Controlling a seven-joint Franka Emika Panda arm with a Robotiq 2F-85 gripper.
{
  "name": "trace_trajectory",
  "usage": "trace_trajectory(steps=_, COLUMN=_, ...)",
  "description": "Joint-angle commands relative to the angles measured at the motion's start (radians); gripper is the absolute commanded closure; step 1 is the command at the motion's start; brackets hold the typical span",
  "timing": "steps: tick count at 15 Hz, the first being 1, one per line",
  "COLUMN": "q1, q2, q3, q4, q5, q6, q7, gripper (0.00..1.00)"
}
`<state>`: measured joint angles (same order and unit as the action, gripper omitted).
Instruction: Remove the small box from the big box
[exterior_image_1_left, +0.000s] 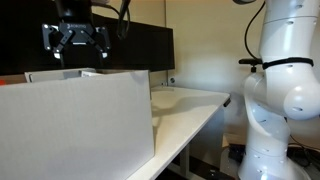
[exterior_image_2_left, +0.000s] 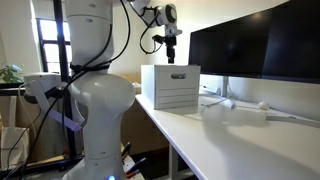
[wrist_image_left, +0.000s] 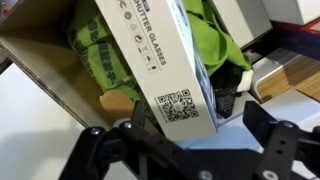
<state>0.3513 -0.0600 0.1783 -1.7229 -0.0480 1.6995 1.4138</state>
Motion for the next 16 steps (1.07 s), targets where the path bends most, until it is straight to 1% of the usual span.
trace_trajectory(steps=1, q1=-0.060, q2=-0.080, q3=0.019, q4=-0.146, q5=0.074, q6=0.082, q7=-0.084, gripper=0.00)
trace_trajectory(steps=5, q1=-0.087, q2=-0.132, q3=0.020, q4=-0.222, q5=0.113, q6=0.088, q7=-0.127, gripper=0.00)
trace_trajectory(steps=7, q1=-0.093, q2=-0.168, q3=0.021, q4=-0.271, q5=0.146, q6=0.110, q7=-0.147, gripper=0.00)
trace_trajectory(steps=9, q1=-0.095, q2=-0.197, q3=0.025, q4=-0.317, q5=0.187, q6=0.152, q7=-0.166, gripper=0.00)
trace_trajectory(steps=12, q1=-0.086, q2=-0.226, q3=0.037, q4=-0.391, q5=0.273, q6=0.253, q7=-0.224, gripper=0.00)
trace_trajectory(steps=15, q1=-0.082, q2=-0.234, q3=0.052, q4=-0.432, q5=0.346, q6=0.310, q7=-0.279, gripper=0.00)
trace_trajectory(steps=16, q1=-0.082, q2=-0.238, q3=0.058, q4=-0.443, q5=0.363, q6=0.323, q7=-0.289, gripper=0.21)
